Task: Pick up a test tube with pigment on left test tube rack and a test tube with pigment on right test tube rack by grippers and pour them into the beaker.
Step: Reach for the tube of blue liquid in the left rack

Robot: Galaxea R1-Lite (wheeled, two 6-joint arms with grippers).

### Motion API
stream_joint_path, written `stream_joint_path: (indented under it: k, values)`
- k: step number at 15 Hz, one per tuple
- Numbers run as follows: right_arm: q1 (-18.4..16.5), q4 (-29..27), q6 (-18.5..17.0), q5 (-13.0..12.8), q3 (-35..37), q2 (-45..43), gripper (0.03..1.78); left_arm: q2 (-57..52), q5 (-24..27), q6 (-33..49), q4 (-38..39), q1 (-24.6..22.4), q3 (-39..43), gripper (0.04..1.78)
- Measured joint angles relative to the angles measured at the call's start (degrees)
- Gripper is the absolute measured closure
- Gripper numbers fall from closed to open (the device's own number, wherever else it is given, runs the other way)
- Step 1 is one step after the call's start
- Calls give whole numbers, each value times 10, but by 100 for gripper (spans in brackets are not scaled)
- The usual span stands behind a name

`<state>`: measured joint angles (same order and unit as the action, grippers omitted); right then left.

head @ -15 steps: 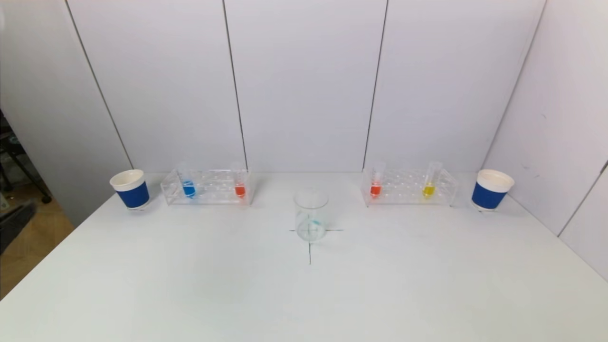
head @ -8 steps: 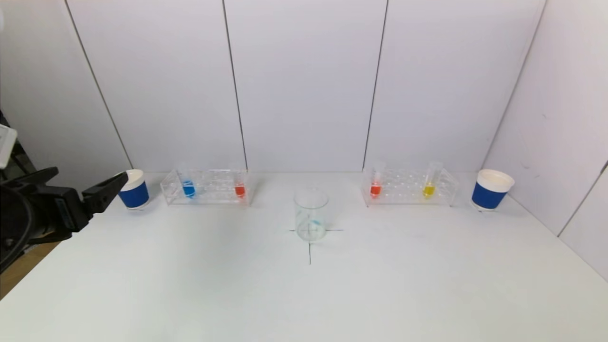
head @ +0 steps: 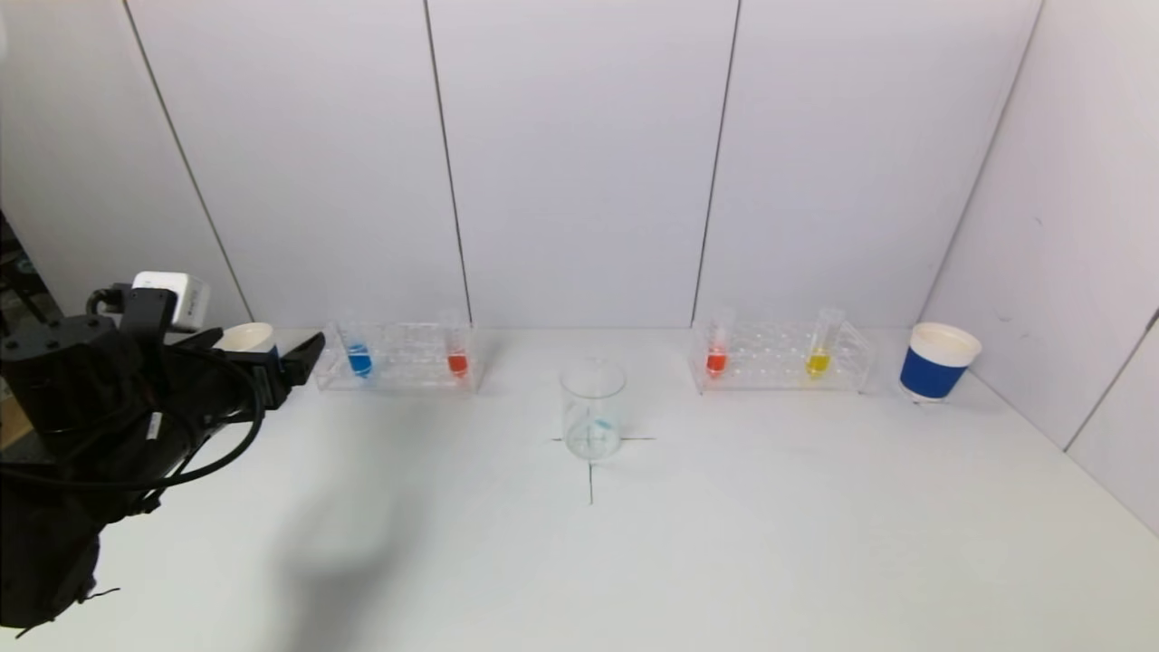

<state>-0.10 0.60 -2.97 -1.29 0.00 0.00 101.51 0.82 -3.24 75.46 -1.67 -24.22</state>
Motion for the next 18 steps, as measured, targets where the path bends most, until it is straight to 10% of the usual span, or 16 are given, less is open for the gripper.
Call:
stream_joint_path:
  k: [4,18]
  values:
    - [0,0,0,0,0,0,4,140,7,0,113,-7,-47,6]
    - [0,0,0,0,0,0,4,294,33,-6,115,-19,-203,6]
